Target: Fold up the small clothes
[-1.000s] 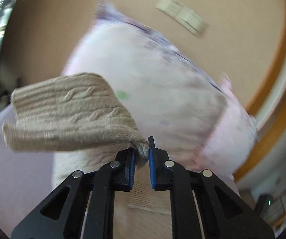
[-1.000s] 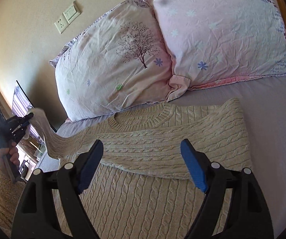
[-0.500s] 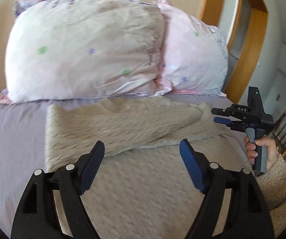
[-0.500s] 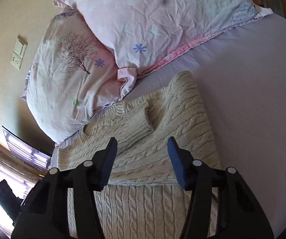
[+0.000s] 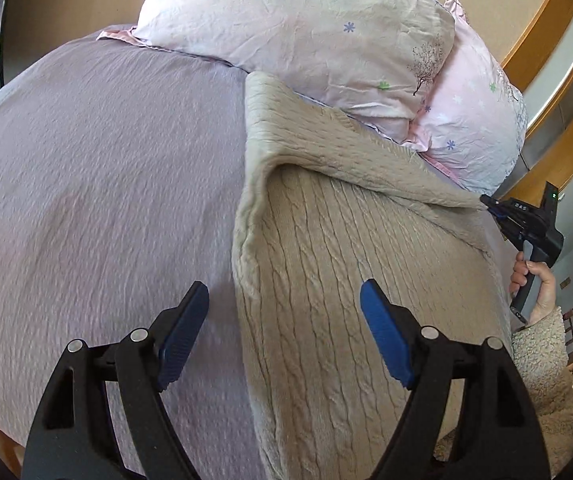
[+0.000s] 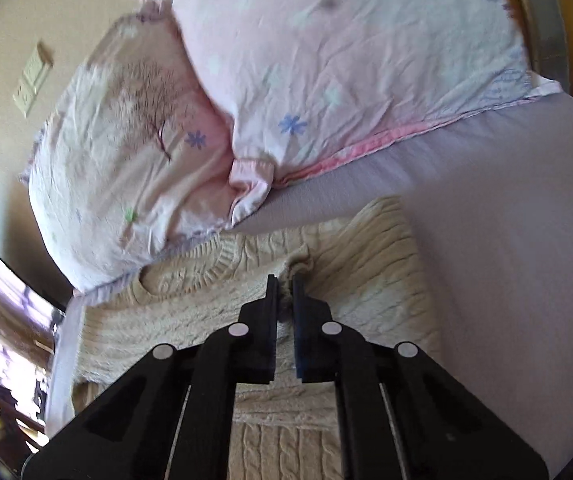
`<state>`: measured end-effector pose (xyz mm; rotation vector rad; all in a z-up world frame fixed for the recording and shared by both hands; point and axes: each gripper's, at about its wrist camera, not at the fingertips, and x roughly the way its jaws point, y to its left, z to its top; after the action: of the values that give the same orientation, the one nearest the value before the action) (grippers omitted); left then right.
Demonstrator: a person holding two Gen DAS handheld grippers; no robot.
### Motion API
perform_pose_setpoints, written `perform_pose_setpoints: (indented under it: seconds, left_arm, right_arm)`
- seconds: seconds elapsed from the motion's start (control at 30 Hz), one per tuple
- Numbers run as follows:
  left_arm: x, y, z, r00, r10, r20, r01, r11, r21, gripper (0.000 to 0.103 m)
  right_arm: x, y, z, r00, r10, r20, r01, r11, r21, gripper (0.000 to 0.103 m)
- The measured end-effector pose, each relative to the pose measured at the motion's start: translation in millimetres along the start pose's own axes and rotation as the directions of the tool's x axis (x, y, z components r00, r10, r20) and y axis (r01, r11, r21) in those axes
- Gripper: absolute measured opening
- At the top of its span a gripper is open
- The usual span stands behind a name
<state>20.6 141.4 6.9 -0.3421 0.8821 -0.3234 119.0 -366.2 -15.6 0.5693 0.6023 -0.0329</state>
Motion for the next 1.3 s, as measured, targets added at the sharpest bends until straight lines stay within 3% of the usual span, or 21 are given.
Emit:
perform_pose_setpoints:
  seconds: [0.07,0.1,0.17,0.2,0.23,0.27,0.33,0.4,0.47,0.6,0.7,0.8,0.83,0.87,0.9,1.0,1.13,1.2,1.3]
  left_arm:
    - [-2,-1,-5,1.000,-0.023,0.004,0.023,1.000,0.001,0.079]
    - [-3,-1,-8,0.999,-0.050,0.003,0.050,0.999,-0.007,0.079]
    - [-5,-1,-13,0.997,-0.079,0.014,0.079,0.997,-0.014,0.079]
    - [-8,-1,-17,0.995,-0.097,0.017,0.097,0.995,-0.017,0.078]
    - [-11,0,-21,0.993,-0.118,0.019,0.118,0.993,-0.026,0.073]
    - [-14,1,-27,0.988,-0.153,0.015,0.153,0.987,-0.041,0.069]
    - [-17,4,-38,0.971,-0.237,-0.001,0.236,0.968,-0.086,0.052]
    - [-27,2,-52,0.968,-0.250,0.017,0.250,0.964,-0.085,0.045]
    - [-37,0,-65,0.961,-0.275,0.029,0.277,0.957,-0.086,0.043]
    - [-48,5,-91,0.936,-0.351,0.042,0.353,0.926,-0.136,0.040]
    - [-54,4,-103,0.930,-0.365,0.043,0.368,0.919,-0.140,0.038]
    - [-53,-2,-112,0.941,-0.338,0.016,0.338,0.933,-0.122,0.028]
    - [-52,-4,-113,0.945,-0.327,0.007,0.326,0.938,-0.118,0.020]
    - [-50,-5,-113,0.947,-0.322,0.000,0.320,0.940,-0.121,0.014]
    - [-49,-6,-111,0.943,-0.332,-0.003,0.328,0.936,-0.127,0.008]
    - [-58,-15,-92,0.931,-0.365,0.025,0.366,0.926,-0.095,0.007]
    - [-66,-31,-26,0.907,-0.408,0.107,0.413,0.910,-0.034,0.007]
    - [-56,-34,18,0.902,-0.400,0.164,0.411,0.910,-0.043,0.007]
    - [-12,-30,86,0.906,-0.350,0.236,0.390,0.909,-0.147,0.007]
  right_arm:
    - [-22,-20,-3,0.995,-0.090,0.042,0.089,0.996,0.030,0.006]
    - [-26,-30,-8,0.993,-0.115,0.013,0.115,0.993,0.038,0.007]
    - [-34,-49,-20,0.992,-0.112,-0.056,0.116,0.991,0.074,0.018]
    - [-42,-58,-28,0.993,-0.094,-0.073,0.100,0.991,0.087,0.025]
    - [-52,-65,-36,0.994,-0.070,-0.081,0.077,0.993,0.094,0.045]
    - [-62,-71,-45,0.995,-0.047,-0.086,0.056,0.994,0.095,0.053]
    - [-79,-83,-64,0.991,0.023,-0.133,-0.009,0.995,0.102,0.053]
    - [-89,-92,-88,0.968,0.144,-0.207,-0.118,0.984,0.132,0.051]
    - [-98,-94,-110,0.933,0.236,-0.272,-0.202,0.968,0.149,0.037]
    - [-125,-93,-145,0.882,0.342,-0.326,-0.324,0.940,0.109,0.036]
    - [-138,-91,-160,0.854,0.389,-0.347,-0.383,0.920,0.088,0.036]
    - [-137,-88,-172,0.829,0.384,-0.407,-0.396,0.916,0.059,0.035]
    - [-132,-84,-177,0.820,0.361,-0.443,-0.386,0.922,0.038,0.029]
    - [-125,-78,-181,0.811,0.338,-0.477,-0.377,0.926,0.014,0.012]
    - [-122,-72,-183,0.804,0.336,-0.490,-0.386,0.923,0.000,0.007]
    - [-132,-55,-156,0.797,0.448,-0.406,-0.494,0.869,-0.011,0.007]
    - [-140,-27,-74,0.814,0.546,-0.200,-0.569,0.818,-0.085,0.007]
    - [-126,-9,-35,0.833,0.545,-0.100,-0.553,0.825,-0.114,0.007]
    - [-75,6,14,0.872,0.490,-0.003,-0.490,0.870,-0.051,0.007]
